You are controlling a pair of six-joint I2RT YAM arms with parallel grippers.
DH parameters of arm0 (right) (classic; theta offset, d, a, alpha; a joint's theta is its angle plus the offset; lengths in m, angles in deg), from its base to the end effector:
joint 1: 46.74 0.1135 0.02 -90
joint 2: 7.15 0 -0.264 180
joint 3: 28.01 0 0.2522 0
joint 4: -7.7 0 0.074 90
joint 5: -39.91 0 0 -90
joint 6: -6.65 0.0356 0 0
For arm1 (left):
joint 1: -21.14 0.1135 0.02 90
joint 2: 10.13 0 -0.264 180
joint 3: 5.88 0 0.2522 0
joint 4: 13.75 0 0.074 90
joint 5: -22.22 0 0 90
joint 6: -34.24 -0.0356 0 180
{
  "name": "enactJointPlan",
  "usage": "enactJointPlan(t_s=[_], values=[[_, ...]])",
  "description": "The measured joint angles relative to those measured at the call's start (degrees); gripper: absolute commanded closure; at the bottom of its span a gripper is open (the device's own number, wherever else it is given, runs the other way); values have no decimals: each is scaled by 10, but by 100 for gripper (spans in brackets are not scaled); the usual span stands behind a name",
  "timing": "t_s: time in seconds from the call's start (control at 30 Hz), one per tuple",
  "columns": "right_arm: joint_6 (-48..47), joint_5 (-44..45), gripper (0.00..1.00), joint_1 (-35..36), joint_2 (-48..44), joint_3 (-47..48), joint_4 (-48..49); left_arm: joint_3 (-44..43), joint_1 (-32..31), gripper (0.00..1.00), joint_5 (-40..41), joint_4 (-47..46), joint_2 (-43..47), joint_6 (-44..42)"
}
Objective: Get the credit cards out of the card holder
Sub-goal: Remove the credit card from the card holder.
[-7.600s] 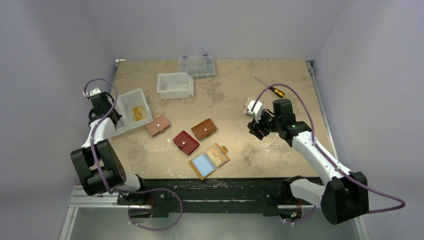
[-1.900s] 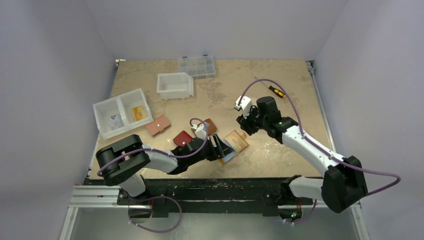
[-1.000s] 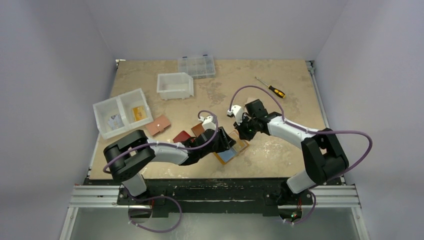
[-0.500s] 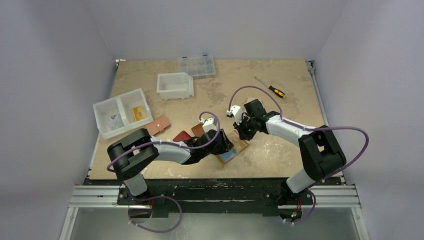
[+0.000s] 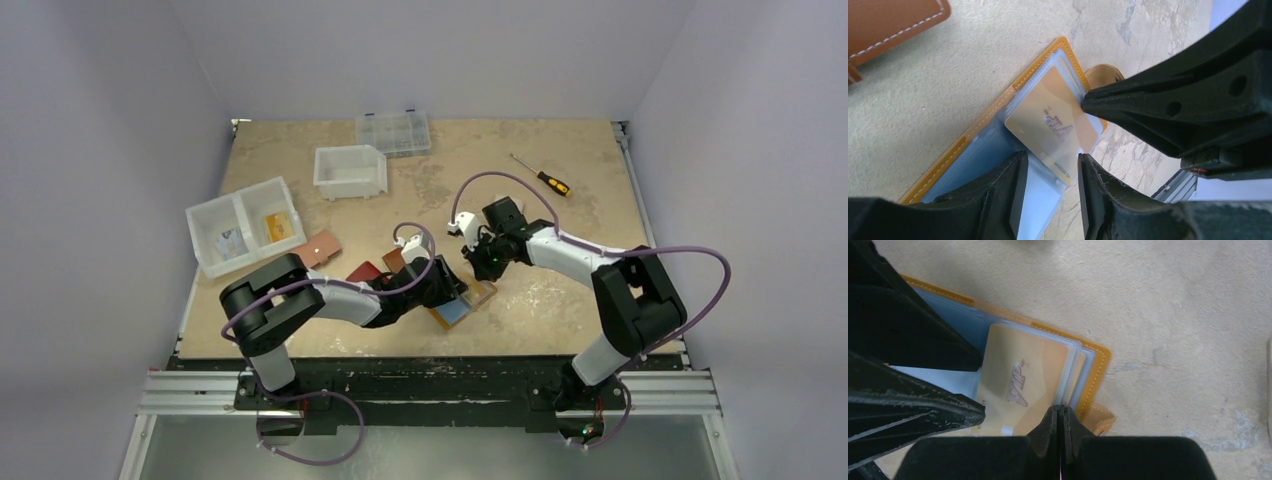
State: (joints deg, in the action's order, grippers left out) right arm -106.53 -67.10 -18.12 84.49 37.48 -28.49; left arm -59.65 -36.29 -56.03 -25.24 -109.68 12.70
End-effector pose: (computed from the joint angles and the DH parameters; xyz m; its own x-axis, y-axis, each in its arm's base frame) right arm 0.2620 0.1548 0.1705 -0.4875 -0.6948 -0.5287 -0.8367 0.5449 0.0555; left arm 0.1836 -0.2739 0.1318 -0.7946 -0.4478 -0.4101 -0.0124 0.6872 -0.7264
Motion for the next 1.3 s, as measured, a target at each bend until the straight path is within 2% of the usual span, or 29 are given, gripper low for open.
enactJointPlan(t_s=[0.23, 0.47, 0.73, 1.07, 1.3], values=[[-10, -35, 100, 6, 16, 16, -21, 30, 9, 55, 2, -35, 6, 48], [-8, -66, 100, 10, 33, 27, -34, 114, 18, 56, 3, -132, 28, 100], [-2, -68, 100, 12, 38, 33, -39, 178, 19, 56, 10, -222, 41, 120], [0, -87, 100, 15, 48, 42, -46, 177, 28, 57, -24, -332, -37, 153], [-4, -102, 100, 15, 52, 48, -59, 178, 30, 60, -28, -339, -41, 167]])
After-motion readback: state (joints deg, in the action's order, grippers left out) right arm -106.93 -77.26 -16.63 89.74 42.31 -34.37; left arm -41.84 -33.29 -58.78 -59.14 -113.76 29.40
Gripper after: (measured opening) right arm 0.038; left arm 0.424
